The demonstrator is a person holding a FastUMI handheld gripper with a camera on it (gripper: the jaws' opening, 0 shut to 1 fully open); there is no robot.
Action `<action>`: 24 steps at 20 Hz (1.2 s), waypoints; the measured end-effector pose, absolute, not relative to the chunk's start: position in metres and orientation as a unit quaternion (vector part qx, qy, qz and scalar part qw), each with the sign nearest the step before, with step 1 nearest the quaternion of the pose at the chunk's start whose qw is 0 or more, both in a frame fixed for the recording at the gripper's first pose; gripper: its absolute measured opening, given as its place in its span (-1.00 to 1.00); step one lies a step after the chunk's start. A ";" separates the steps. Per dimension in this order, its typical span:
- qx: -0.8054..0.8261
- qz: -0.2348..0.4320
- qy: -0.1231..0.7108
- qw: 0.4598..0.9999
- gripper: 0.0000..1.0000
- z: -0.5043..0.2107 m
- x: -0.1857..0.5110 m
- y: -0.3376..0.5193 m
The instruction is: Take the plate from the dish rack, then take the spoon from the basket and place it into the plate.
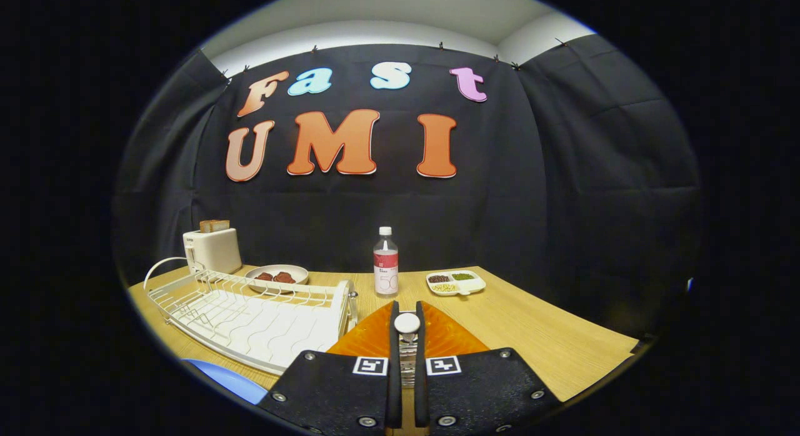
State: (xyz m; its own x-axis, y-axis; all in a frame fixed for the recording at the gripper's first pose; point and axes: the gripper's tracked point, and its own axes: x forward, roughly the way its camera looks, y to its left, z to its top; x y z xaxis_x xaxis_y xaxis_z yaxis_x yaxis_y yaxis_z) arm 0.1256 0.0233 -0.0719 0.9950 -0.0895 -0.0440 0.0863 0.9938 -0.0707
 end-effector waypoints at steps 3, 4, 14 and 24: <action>-0.035 -0.049 0.012 0.998 -0.84 -0.055 0.115 0.018; -0.034 -0.046 0.010 0.998 -0.84 -0.049 0.110 0.019; -0.027 -0.014 -0.016 0.999 -0.84 -0.006 0.034 0.046; -0.015 0.060 0.005 0.998 -0.85 -0.026 -0.035 0.121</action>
State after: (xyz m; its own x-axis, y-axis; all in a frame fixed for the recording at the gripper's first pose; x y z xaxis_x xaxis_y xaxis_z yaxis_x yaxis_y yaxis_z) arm -0.0350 0.1206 -0.0259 0.9928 0.1187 -0.0125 -0.1191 0.9924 -0.0298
